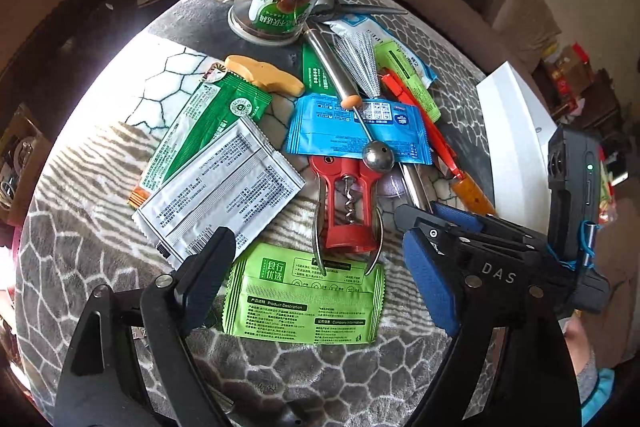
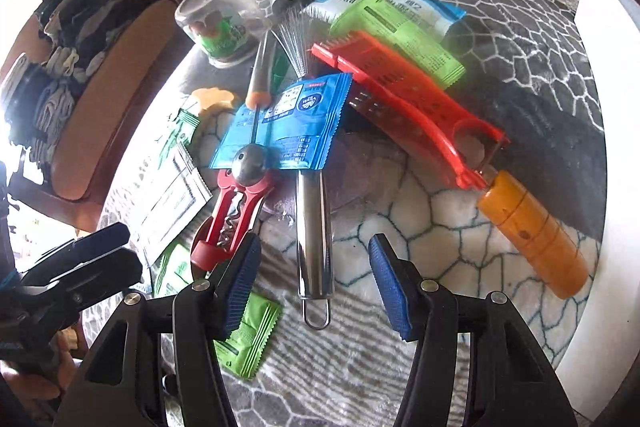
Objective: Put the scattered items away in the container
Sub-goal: 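Grasp the metal-handled wire brush by its handle with the right tool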
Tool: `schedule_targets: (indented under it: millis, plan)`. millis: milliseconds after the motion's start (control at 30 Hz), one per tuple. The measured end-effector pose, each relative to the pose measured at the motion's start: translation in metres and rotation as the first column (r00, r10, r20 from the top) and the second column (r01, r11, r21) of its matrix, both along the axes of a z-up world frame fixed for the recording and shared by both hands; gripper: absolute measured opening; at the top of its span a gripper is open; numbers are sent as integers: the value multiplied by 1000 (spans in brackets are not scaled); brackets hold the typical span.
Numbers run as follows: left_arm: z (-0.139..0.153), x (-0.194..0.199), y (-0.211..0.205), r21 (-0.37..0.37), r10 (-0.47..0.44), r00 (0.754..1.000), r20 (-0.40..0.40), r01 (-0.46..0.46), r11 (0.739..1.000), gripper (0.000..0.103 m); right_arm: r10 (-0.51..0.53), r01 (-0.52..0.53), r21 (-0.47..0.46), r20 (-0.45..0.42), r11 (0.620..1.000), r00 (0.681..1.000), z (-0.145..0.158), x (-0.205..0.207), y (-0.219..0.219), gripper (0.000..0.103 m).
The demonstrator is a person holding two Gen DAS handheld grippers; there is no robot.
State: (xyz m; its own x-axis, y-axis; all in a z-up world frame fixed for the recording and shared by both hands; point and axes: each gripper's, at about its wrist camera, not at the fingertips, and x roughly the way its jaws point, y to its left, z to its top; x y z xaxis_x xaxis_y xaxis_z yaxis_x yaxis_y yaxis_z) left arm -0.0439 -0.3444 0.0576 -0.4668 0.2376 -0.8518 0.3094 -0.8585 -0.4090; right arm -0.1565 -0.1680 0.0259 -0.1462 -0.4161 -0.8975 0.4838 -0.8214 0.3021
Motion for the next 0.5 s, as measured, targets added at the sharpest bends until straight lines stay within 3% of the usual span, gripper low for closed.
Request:
schedule_targets:
  millis: [33, 333, 500]
  plan:
    - [-2, 1, -2, 7, 2, 1000, 4, -2, 1000, 84, 0, 0, 5, 2, 1000, 1000, -3, -1, 0, 18]
    - [-8, 1, 5, 36, -22, 1000, 8, 22, 999, 84, 55, -55, 11, -43, 998, 998, 10, 33, 26, 17]
    - [-4, 8, 15, 49, -39, 999, -8, 39, 998, 86, 55, -55, -20, 3, 998, 998, 15, 74, 62, 17]
